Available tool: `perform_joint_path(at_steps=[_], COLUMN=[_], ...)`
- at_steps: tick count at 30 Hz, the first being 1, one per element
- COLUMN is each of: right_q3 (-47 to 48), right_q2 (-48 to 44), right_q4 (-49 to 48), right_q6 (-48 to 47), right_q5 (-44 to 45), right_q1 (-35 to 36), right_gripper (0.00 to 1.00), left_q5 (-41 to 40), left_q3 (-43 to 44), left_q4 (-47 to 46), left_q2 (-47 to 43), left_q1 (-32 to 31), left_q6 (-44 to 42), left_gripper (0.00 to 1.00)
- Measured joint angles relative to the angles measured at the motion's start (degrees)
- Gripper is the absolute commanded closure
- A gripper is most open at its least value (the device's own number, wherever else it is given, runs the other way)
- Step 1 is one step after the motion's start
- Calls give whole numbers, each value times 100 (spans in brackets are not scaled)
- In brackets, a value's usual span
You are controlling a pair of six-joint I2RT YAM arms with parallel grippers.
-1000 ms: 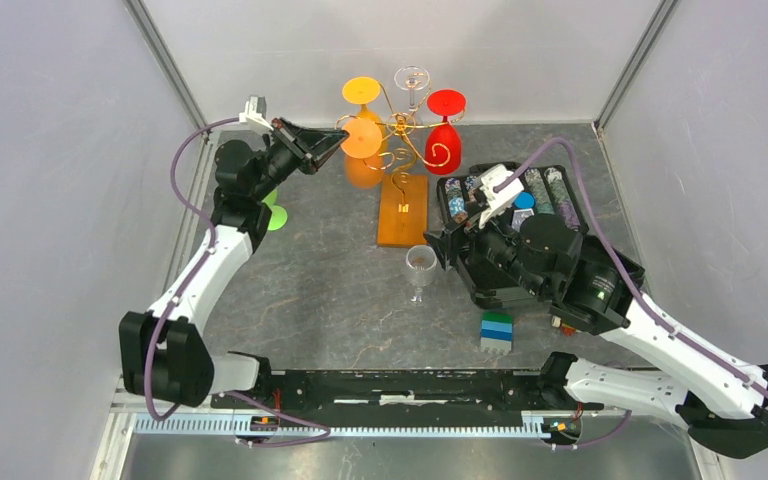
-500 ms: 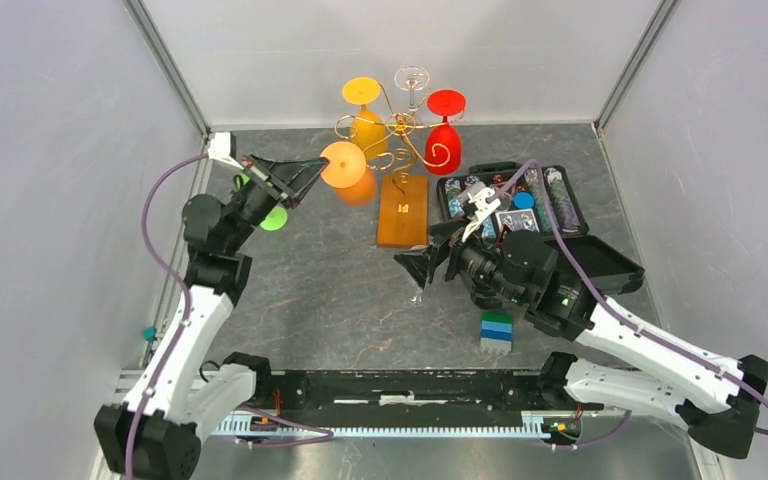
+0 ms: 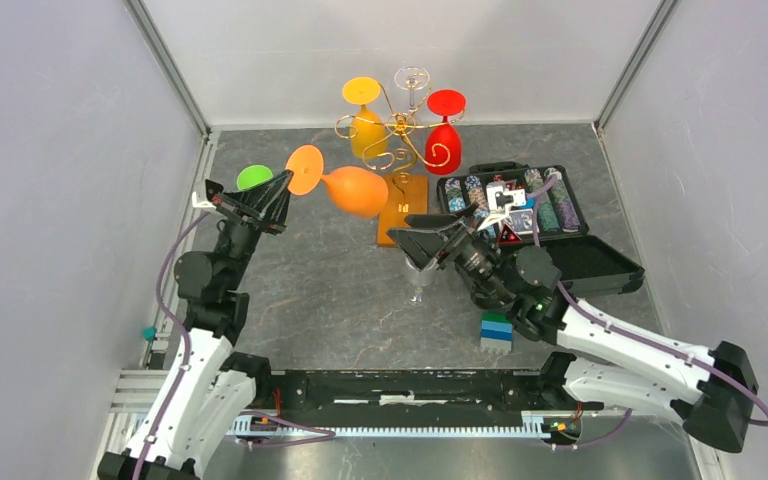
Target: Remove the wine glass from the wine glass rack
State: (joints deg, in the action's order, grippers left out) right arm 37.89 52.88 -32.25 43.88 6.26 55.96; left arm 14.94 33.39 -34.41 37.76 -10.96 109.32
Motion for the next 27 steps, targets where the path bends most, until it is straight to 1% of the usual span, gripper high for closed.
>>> perform_joint_path(at_steps=[4, 7, 9, 13, 19, 24, 27], right_q3=[4, 15, 24, 50, 90, 273, 455], right_q2=[466, 787, 977, 1244, 1550, 1832, 2011], right_q4=[-673, -973, -1185, -1596, -2747, -3609, -3952], right_q6=[378, 608, 743, 896, 903, 844, 835], right_q5=[-15, -74, -151, -332, -782, -1113, -1344], right_q1=[0, 0, 0, 0, 0, -24, -31], right_gripper=[2, 2, 5, 14, 26, 40, 47], left_q5=[-157, -225, -247, -247, -260, -289, -299], left_q3=[-315, -382, -382, -382, -382, -376, -372], left_q4=[-52, -63, -155, -310, -354, -354, -348], left_q2=[-131, -323, -448, -605, -678, -787, -837], left_q1=[0, 0, 0, 0, 0, 0, 0], left_q6=[514, 675, 743, 800, 833, 879, 909], left_gripper=[98, 98, 98, 98, 98, 98, 98])
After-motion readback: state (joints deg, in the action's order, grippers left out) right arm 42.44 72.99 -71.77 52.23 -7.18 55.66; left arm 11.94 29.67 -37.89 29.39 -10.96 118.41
